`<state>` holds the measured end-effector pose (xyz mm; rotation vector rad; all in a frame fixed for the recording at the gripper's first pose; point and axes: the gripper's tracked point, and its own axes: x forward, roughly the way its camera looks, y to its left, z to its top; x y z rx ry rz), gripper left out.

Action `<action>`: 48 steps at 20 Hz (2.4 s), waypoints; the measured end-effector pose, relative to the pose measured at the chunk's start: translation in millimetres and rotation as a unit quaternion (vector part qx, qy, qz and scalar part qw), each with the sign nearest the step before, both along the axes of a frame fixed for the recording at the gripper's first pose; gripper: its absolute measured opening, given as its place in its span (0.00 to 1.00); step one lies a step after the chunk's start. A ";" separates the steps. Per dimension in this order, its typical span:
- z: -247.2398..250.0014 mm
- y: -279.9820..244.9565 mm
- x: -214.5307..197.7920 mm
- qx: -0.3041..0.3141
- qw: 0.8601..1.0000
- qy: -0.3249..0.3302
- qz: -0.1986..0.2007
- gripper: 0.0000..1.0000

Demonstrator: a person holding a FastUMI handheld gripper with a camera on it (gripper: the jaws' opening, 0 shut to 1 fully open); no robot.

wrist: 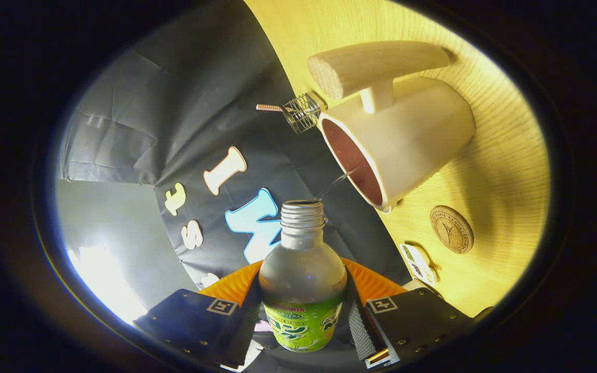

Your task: Take the bottle from table, then pour the juice into the cup, finally place the bottle on the coaster

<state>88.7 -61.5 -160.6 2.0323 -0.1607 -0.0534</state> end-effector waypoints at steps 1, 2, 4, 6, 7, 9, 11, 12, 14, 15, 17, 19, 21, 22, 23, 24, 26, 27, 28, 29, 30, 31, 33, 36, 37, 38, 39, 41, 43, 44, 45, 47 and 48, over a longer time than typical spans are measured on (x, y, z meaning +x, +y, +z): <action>1.3 -0.5 -0.3 0.001 1.000 0.001 0.001 0.76; 2.8 -2.3 -1.1 0.001 1.000 0.000 0.000 0.76; 6.0 -4.1 -2.4 -0.001 1.000 0.000 0.002 0.76; 6.2 -8.8 -4.9 0.000 1.000 0.001 0.000 0.76; 6.6 -10.5 -5.3 -0.001 1.000 0.003 0.001 0.76; 7.1 -13.3 -6.2 -0.011 1.000 0.007 0.002 0.76; 9.1 -17.1 -6.7 -0.016 1.000 0.007 0.000 0.76; 10.4 -18.1 -6.4 -0.017 1.000 0.006 -0.001 0.76; 12.3 -19.6 -4.6 -0.022 1.000 0.008 -0.003 0.76; 13.2 -20.8 -3.8 -0.026 1.000 0.009 -0.005 0.76; 13.2 -21.1 -1.4 -0.038 0.999 0.009 -0.007 0.76; 3.9 -19.0 1.5 -0.047 0.999 0.020 -0.006 0.76; 1.2 -18.8 6.8 -0.045 0.999 0.025 -0.007 0.76; -1.4 -19.7 7.8 -0.050 0.998 0.028 -0.009 0.76; -3.7 -18.9 10.8 -0.059 0.998 0.030 -0.009 0.76; -5.7 -18.4 12.7 -0.071 0.997 0.029 -0.007 0.76; -9.2 -19.2 13.3 -0.083 0.996 0.029 -0.009 0.76; -9.8 -21.1 13.0 -0.085 0.996 0.029 -0.013 0.76; -10.5 -20.0 12.6 -0.089 0.995 0.030 -0.014 0.76; -12.0 -17.8 12.8 -0.095 0.995 0.032 -0.014 0.76; -12.5 -16.3 13.2 -0.100 0.994 0.033 -0.014 0.76; -11.4 -15.5 12.3 -0.102 0.994 0.031 -0.014 0.76; -12.1 -15.3 12.0 -0.105 0.994 0.032 -0.019 0.76; -12.1 -12.1 13.2 -0.114 0.993 0.035 -0.024 0.76; -11.5 -8.9 14.2 -0.122 0.992 0.034 -0.022 0.76; -10.4 -6.5 15.4 -0.131 0.991 0.033 -0.020 0.76; -9.5 -4.3 15.4 -0.138 0.990 0.031 -0.019 0.76; -6.5 -2.5 13.4 -0.149 0.988 0.027 -0.020 0.76; -6.5 -0.5 13.0 -0.170 0.985 0.032 -0.022 0.76; -6.5 1.0 12.9 -0.186 0.982 0.037 -0.022 0.76; -5.9 2.5 13.3 -0.204 0.978 0.041 -0.021 0.76; -4.0 5.0 13.1 -0.240 0.969 0.046 -0.023 0.76; -2.2 6.2 14.2 -0.255 0.966 0.048 -0.022 0.76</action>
